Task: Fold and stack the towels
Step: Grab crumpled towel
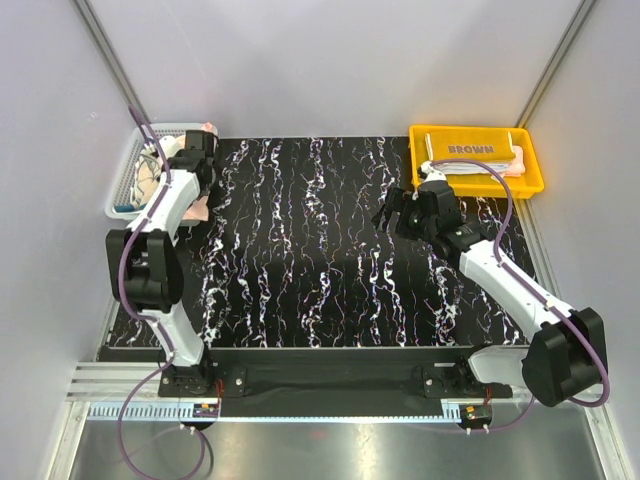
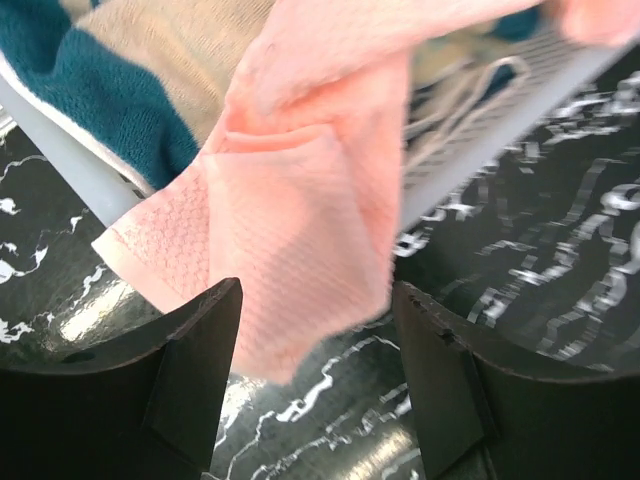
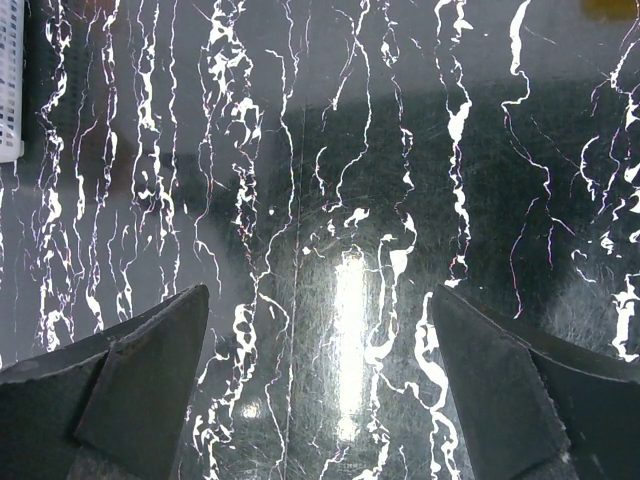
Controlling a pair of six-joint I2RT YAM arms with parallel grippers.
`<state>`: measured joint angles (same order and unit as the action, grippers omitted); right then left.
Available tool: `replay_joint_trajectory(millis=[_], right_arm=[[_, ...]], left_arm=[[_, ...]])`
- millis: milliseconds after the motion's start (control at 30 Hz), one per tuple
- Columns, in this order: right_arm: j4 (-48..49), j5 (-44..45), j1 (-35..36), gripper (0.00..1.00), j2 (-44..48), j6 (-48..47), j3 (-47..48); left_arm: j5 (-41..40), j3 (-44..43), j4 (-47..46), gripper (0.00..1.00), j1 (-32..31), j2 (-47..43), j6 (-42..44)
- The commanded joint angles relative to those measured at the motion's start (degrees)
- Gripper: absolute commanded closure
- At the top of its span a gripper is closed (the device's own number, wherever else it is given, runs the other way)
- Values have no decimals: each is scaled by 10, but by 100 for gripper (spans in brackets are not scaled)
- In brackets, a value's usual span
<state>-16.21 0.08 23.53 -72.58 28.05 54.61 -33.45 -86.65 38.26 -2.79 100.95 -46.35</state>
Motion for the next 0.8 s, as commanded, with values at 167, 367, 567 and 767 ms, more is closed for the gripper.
replay_joint_trajectory(millis=[167, 367, 567, 767], right_arm=[[21, 10, -1, 0, 16, -14, -14], [27, 8, 0, 0, 4, -14, -13], [28, 12, 0, 0, 3, -15, -12], [27, 19, 0, 0, 0, -14, -7]], left_arm=[[17, -72, 1, 47, 41, 66, 6], [39, -84, -18, 90, 45, 52, 28], [67, -89, -35, 100, 45, 5, 56], [99, -90, -57, 100, 35, -64, 82]])
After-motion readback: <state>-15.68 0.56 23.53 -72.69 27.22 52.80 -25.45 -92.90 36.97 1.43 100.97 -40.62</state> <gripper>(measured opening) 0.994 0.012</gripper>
